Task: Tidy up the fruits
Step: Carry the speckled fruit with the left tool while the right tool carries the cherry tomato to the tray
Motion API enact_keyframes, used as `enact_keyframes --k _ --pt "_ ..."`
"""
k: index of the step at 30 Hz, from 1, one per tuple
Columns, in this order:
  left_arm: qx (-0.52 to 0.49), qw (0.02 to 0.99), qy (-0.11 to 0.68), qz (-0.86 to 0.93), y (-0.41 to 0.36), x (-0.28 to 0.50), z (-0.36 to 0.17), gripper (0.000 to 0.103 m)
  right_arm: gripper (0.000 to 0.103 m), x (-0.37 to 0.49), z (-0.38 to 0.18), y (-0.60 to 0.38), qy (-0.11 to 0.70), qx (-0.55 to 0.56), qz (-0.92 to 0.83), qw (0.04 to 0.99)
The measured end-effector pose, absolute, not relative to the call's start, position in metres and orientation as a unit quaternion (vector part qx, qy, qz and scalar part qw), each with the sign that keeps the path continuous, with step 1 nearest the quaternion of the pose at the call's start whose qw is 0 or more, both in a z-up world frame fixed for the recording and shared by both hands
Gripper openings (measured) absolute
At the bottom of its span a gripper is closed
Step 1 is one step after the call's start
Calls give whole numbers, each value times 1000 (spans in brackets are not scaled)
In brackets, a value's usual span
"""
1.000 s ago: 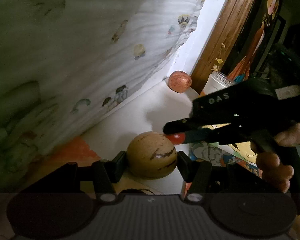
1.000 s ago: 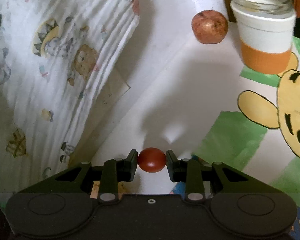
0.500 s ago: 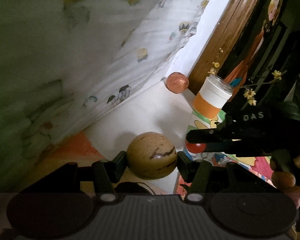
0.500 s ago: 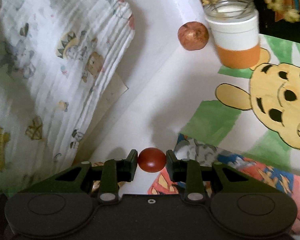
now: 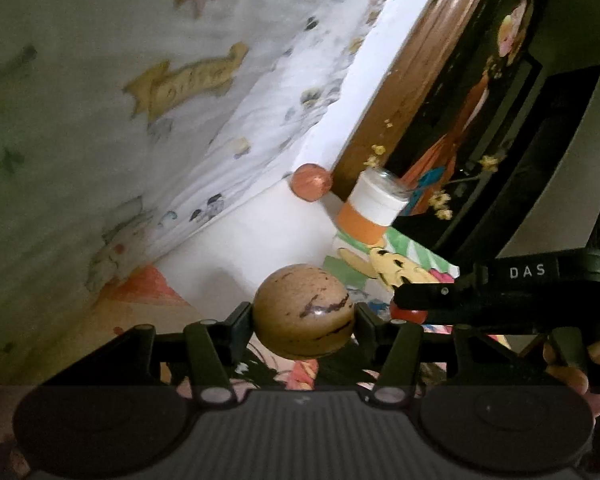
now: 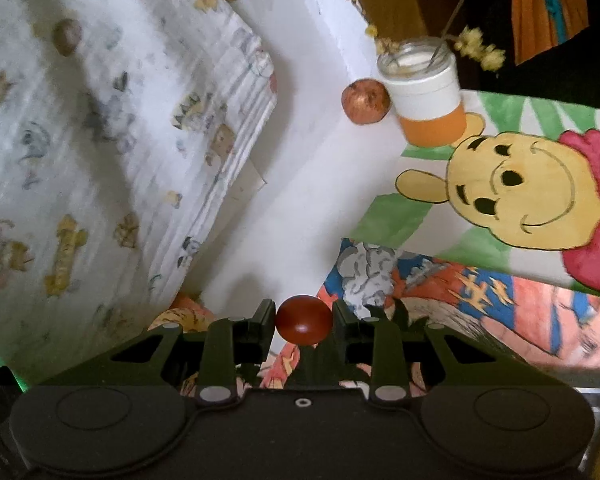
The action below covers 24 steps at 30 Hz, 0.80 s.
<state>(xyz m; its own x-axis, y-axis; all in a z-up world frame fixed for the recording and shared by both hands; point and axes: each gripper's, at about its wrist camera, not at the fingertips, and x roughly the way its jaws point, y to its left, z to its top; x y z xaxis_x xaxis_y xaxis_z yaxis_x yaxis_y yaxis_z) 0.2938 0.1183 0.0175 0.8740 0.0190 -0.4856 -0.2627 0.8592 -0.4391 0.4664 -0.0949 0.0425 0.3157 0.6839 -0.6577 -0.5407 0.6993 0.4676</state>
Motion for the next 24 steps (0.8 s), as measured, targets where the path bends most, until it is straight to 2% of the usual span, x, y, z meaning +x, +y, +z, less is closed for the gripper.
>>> enact_keyframes --k 13,24 --pt "-234 946 226 11 56 256 46 59 33 394 74 -178 403 94 348 841" --pt "-213 948 231 -44 0 226 51 59 33 329 74 -250 366 103 310 872"
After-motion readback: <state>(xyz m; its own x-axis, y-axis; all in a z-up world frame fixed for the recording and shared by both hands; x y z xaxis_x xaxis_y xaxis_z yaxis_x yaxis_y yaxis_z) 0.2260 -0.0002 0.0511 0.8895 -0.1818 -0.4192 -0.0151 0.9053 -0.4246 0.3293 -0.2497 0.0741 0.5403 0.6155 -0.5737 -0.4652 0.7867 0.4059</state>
